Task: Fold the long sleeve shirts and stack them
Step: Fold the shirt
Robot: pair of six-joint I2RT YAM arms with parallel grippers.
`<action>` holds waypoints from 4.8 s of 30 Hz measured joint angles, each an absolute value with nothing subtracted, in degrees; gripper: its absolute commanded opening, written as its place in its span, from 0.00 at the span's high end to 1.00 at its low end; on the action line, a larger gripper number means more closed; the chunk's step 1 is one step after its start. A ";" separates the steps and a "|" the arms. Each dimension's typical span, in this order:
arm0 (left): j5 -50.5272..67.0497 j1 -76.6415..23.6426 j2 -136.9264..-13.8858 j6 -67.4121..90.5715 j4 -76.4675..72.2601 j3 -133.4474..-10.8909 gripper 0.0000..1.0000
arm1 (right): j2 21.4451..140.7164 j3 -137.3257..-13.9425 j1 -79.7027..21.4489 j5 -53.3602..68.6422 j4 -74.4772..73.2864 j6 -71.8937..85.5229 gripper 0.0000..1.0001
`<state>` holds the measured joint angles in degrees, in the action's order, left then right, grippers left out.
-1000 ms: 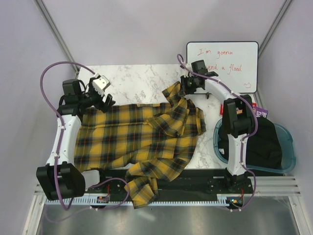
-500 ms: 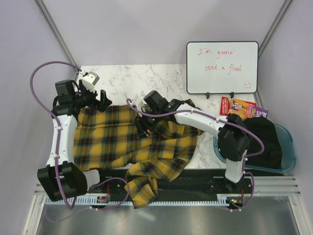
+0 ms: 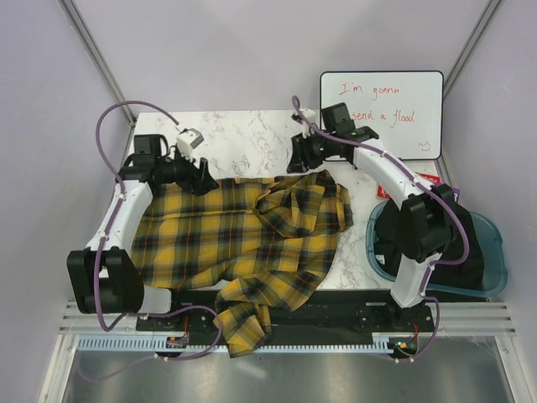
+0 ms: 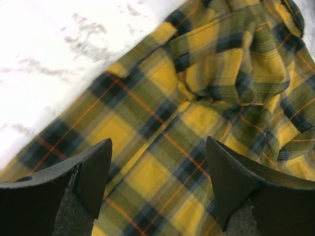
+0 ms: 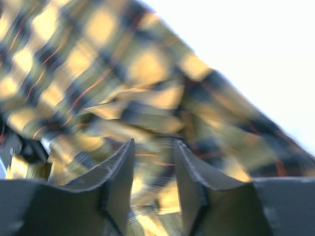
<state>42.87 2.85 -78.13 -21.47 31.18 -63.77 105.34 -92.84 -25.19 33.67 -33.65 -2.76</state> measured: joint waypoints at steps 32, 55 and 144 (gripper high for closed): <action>22.48 -29.67 -104.90 -13.65 22.50 -80.73 0.45 | 109.58 -71.07 -23.18 44.58 -22.59 11.79 0.63; 56.27 -28.12 -68.29 -22.72 21.93 -71.46 0.91 | 75.81 -71.07 -16.62 41.32 -33.21 -20.08 0.02; 32.56 -29.82 -57.89 -24.40 50.04 -70.70 0.98 | 84.47 -86.13 -50.96 21.52 -33.12 -12.47 0.68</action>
